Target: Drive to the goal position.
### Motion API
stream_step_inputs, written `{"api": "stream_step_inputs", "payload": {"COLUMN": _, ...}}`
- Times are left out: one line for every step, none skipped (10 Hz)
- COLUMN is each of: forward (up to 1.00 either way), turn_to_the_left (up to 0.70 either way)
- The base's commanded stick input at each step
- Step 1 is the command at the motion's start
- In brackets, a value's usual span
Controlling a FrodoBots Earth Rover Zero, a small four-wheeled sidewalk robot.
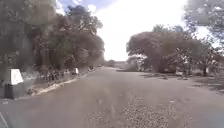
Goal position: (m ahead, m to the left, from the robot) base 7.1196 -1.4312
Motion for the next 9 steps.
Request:
{"api": "stream_step_inputs", "payload": {"forward": 0.70, "turn_to_the_left": 0.00}}
{"api": "stream_step_inputs", "payload": {"forward": 0.70, "turn_to_the_left": 0.00}}
{"api": "stream_step_inputs", "payload": {"forward": 0.70, "turn_to_the_left": 0.00}}
{"api": "stream_step_inputs", "payload": {"forward": 0.70, "turn_to_the_left": 0.00}}
{"api": "stream_step_inputs", "payload": {"forward": 0.70, "turn_to_the_left": 0.00}}
{"api": "stream_step_inputs", "payload": {"forward": 0.70, "turn_to_the_left": 0.00}}
{"api": "stream_step_inputs", "payload": {"forward": 0.70, "turn_to_the_left": 0.00}}
{"api": "stream_step_inputs", "payload": {"forward": 0.70, "turn_to_the_left": 0.00}}
{"api": "stream_step_inputs", "payload": {"forward": 0.70, "turn_to_the_left": 0.00}}
